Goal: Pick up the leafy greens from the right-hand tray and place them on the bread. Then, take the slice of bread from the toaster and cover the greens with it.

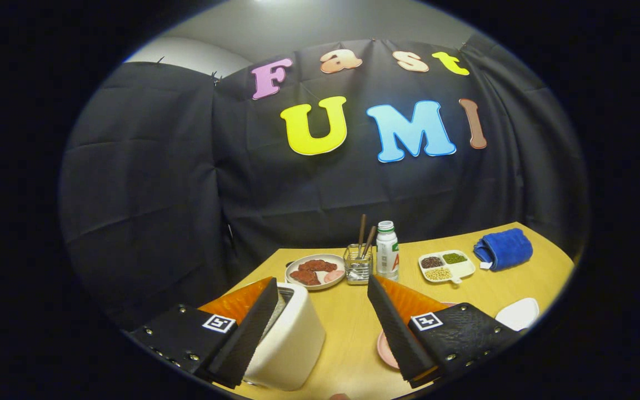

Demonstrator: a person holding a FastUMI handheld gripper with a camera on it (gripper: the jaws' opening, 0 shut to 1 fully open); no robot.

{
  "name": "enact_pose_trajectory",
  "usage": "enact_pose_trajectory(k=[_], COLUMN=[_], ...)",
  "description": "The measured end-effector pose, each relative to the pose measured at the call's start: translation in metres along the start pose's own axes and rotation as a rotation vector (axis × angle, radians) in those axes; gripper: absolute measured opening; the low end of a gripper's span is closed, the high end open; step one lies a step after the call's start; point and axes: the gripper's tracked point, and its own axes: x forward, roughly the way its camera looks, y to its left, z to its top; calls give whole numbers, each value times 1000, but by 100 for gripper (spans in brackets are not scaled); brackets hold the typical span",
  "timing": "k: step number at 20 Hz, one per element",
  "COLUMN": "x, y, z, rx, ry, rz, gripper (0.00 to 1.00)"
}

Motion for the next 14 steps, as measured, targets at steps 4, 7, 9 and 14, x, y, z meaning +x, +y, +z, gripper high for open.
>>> enact_pose_trajectory(k=[4,7,9,14], x=[-1,2,6,16], y=[32,52,61,73], z=[-4,-17,-30,-69], rx=[-4,-30,-55,-108], ry=[10,35,60,166], rz=[23,19,20,24], gripper=[99,93,90,74])
